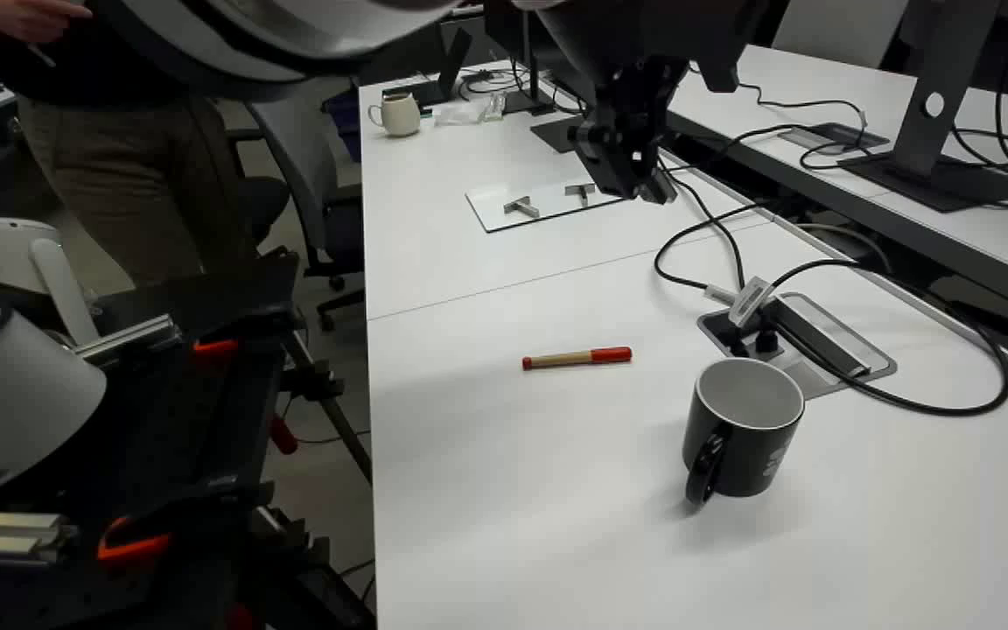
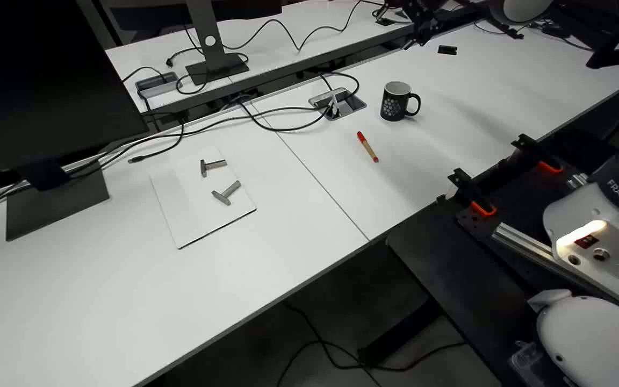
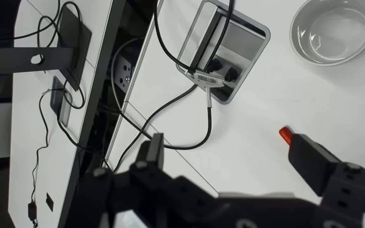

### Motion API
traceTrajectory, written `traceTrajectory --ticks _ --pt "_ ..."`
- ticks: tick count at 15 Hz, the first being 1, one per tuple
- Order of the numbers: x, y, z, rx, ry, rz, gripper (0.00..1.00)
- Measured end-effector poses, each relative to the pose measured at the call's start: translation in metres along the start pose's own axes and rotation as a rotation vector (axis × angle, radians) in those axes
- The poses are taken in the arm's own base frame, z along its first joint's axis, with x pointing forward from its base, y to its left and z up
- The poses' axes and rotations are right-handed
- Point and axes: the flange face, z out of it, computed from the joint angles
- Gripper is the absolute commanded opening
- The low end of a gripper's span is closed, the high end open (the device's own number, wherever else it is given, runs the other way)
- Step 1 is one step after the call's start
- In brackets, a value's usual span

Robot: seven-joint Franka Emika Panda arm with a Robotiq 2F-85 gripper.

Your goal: Put the pen in the mug

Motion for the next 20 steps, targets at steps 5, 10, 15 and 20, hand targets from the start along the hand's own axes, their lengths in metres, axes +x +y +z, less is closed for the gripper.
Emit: traceTrajectory --ticks 5,10,15,20 --pt "0.0 0.006 -0.001 -0.017 0.001 0.026 1.0" --pt "-0.002 0.029 -0.006 -0.095 0.029 0.124 1.0" --pt "-0.025 0.025 -0.015 -0.088 -0.036 0.162 1.0" --pt "-0.05 0.037 -0.04 -0.082 -0.161 0.071 1.0"
